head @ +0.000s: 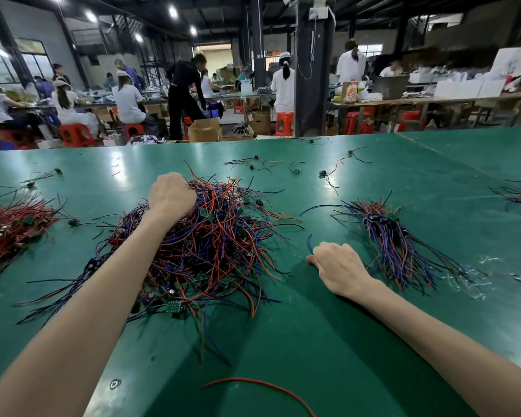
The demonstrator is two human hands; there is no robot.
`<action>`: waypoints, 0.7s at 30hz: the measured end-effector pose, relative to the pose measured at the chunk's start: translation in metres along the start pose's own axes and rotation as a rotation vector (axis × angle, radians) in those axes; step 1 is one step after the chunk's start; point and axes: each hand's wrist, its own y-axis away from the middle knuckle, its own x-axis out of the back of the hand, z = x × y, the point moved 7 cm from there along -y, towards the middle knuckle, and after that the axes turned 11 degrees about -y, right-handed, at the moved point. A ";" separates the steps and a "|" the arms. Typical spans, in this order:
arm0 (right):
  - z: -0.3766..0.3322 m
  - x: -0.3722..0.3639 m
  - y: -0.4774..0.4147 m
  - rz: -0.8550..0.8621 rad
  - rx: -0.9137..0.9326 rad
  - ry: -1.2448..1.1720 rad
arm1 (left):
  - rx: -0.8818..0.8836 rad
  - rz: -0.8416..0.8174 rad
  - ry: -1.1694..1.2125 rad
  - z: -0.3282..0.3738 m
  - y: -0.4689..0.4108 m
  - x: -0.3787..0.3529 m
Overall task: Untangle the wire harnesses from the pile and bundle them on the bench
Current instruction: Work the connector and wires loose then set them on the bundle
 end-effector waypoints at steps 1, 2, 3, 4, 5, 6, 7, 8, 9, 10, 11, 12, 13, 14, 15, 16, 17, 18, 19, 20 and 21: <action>0.000 0.000 0.001 0.006 0.003 -0.008 | 0.007 0.037 0.073 -0.001 -0.003 0.008; -0.001 0.001 0.001 0.010 0.007 -0.014 | 0.012 0.083 0.141 -0.002 -0.005 0.018; -0.001 0.001 0.002 0.014 0.014 -0.021 | 0.017 0.131 0.217 -0.002 -0.006 0.027; -0.002 0.001 0.002 0.020 0.022 -0.031 | 0.021 0.169 0.324 -0.002 -0.006 0.035; -0.003 0.002 0.003 0.023 0.029 -0.039 | 0.026 0.184 0.484 -0.001 -0.006 0.042; -0.004 0.002 0.003 0.028 0.033 -0.042 | 0.023 0.176 0.687 0.001 -0.004 0.048; -0.004 0.002 0.003 0.031 0.032 -0.035 | -0.001 0.163 0.894 0.005 0.000 0.053; -0.005 0.001 0.003 0.032 0.029 -0.024 | -0.042 0.153 1.065 0.011 0.006 0.060; -0.006 0.000 0.003 0.029 0.019 -0.008 | -0.094 0.138 1.184 0.017 0.012 0.066; -0.006 -0.001 0.002 0.028 0.008 0.009 | -0.152 0.117 1.261 0.025 0.020 0.069; -0.008 -0.001 0.002 0.031 -0.001 0.028 | -0.208 0.090 1.312 0.034 0.030 0.070; -0.010 -0.001 0.002 0.045 0.007 0.041 | -0.260 0.061 1.347 0.043 0.042 0.068; -0.012 0.000 0.002 0.067 0.019 0.033 | -0.310 0.037 1.363 0.051 0.055 0.063; -0.013 0.002 0.003 0.100 0.035 -0.026 | -0.362 0.023 1.359 0.058 0.070 0.056; -0.014 0.005 0.004 0.130 0.039 -0.172 | -0.417 0.008 1.348 0.066 0.085 0.049; -0.013 0.008 0.005 0.141 0.009 -0.427 | -0.471 -0.016 1.345 0.074 0.100 0.040; -0.013 0.010 0.007 0.126 -0.049 -0.768 | -0.519 -0.054 1.360 0.082 0.114 0.030; -0.013 0.009 0.007 0.091 -0.121 -1.103 | -0.556 -0.108 1.395 0.089 0.126 0.019; -0.016 0.007 0.008 0.038 -0.202 -1.380 | -0.582 -0.173 1.443 0.096 0.136 0.009; -0.020 0.004 0.009 -0.022 -0.272 -1.597 | -0.597 -0.248 1.496 0.101 0.144 -0.001; -0.024 0.002 0.010 -0.068 -0.325 -1.756 | -0.600 -0.329 1.542 0.107 0.151 -0.009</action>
